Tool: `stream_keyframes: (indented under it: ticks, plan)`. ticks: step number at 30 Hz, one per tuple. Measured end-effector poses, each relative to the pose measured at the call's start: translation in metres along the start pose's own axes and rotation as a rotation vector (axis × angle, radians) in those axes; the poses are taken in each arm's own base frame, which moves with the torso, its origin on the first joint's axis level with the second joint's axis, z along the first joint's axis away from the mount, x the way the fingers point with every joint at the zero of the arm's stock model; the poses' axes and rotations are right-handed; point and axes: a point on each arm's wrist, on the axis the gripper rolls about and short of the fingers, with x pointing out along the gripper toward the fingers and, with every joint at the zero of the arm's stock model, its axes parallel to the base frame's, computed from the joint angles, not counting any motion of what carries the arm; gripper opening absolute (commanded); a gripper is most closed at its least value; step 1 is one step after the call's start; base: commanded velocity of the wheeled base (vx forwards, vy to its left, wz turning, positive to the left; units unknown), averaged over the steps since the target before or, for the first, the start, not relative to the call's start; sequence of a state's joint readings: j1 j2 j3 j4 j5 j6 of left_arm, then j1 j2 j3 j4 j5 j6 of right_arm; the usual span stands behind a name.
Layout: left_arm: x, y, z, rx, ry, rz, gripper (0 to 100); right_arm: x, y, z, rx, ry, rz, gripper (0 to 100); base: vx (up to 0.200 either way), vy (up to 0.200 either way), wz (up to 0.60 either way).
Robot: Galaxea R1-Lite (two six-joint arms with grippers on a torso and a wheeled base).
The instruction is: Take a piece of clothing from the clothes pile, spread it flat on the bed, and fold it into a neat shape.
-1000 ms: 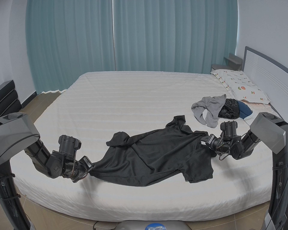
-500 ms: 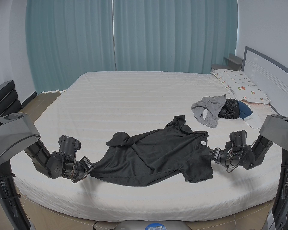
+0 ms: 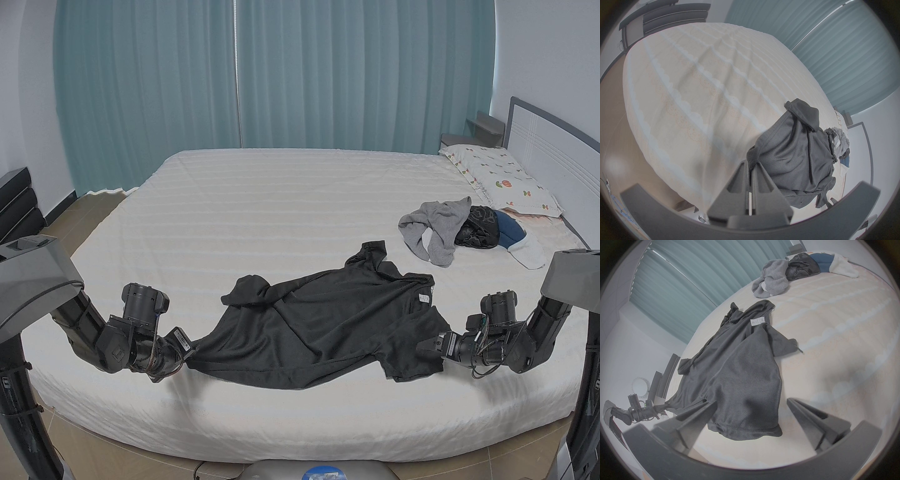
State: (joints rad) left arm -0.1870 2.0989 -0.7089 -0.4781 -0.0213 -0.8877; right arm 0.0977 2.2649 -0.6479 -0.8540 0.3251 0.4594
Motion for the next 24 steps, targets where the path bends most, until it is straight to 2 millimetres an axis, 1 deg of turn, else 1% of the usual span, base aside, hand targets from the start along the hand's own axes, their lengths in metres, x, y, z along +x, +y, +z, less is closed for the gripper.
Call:
stream_keyframes:
  ticks: [7,13,15,18,24]
  plan:
    - [0.0,0.0,0.0,0.0,0.0,0.0,0,0.006,-0.004,-0.006,0.005,0.027,-0.012,0,0.0,0.0,0.0]
    - [-0.001,0.0,0.0,0.005,0.001,0.004,0,0.003,-0.007,-0.01,0.013,0.039,-0.029,0,0.0,0.0,0.0]
    - [-0.002,0.001,-0.001,0.01,0.002,0.008,0,-0.001,-0.008,-0.011,0.017,0.04,-0.035,0,0.0,0.0,0.0]
    - [-0.005,0.003,-0.002,0.03,0.009,0.019,0,-0.013,-0.012,-0.011,0.018,0.036,-0.046,0,0.0,0.0,0.0]
    - [-0.014,0.008,-0.007,0.097,0.054,0.071,0,-0.042,-0.024,-0.019,-0.008,0.041,-0.083,0,0.0,0.0,0.0]
